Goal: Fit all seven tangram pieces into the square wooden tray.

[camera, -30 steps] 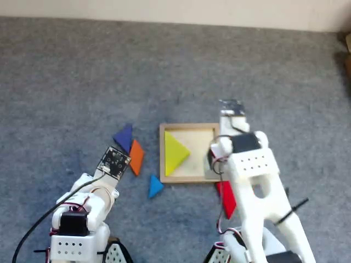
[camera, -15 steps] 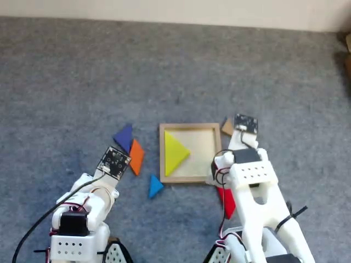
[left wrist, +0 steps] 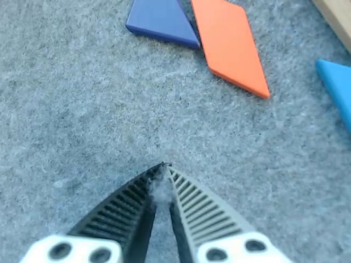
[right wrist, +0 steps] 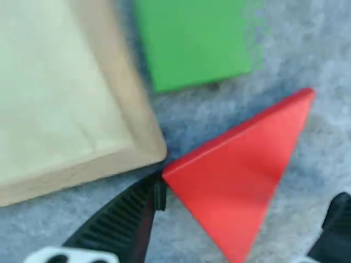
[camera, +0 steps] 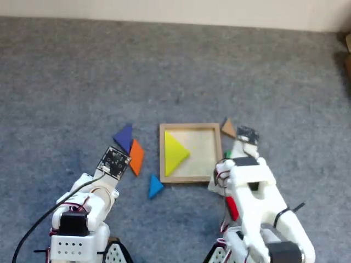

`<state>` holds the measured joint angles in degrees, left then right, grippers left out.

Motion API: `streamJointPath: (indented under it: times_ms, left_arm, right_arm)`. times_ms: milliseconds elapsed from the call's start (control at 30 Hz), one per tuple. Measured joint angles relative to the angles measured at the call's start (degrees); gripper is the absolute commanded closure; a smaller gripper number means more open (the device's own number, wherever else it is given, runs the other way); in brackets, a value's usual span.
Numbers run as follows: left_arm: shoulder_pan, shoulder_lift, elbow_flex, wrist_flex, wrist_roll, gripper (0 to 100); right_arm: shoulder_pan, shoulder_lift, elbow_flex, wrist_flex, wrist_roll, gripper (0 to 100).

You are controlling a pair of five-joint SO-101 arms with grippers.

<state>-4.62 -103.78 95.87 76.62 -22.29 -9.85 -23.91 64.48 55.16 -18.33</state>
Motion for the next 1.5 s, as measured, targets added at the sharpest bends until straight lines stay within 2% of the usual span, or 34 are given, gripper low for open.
streamJointPath:
  times_ms: [167, 267, 367, 633, 900, 1500]
  left_arm:
    - [0.0, 0.0, 0.0, 0.0, 0.0, 99]
    - [0.0, 0.0, 0.0, 0.0, 0.0, 99]
    - [0.0, 0.0, 0.0, 0.0, 0.0, 99]
    - [0.0, 0.0, 0.0, 0.0, 0.0, 99]
    - [0.0, 0.0, 0.0, 0.0, 0.0, 99]
    - [0.0, 0.0, 0.0, 0.0, 0.0, 99]
  right_arm:
    - [6.7, 4.3, -3.1, 1.6, 8.4, 57.4]
    - [10.9, 5.2, -5.4, 6.4, 13.0, 57.4]
    - [13.5, 5.3, -7.2, 10.7, 14.0, 57.4]
    - [12.0, 5.6, -8.8, 12.9, 2.4, 57.4]
    - [10.3, 5.8, -16.6, 12.9, -9.9, 57.4]
    - [10.0, 13.8, -13.3, 2.4, -11.9, 57.4]
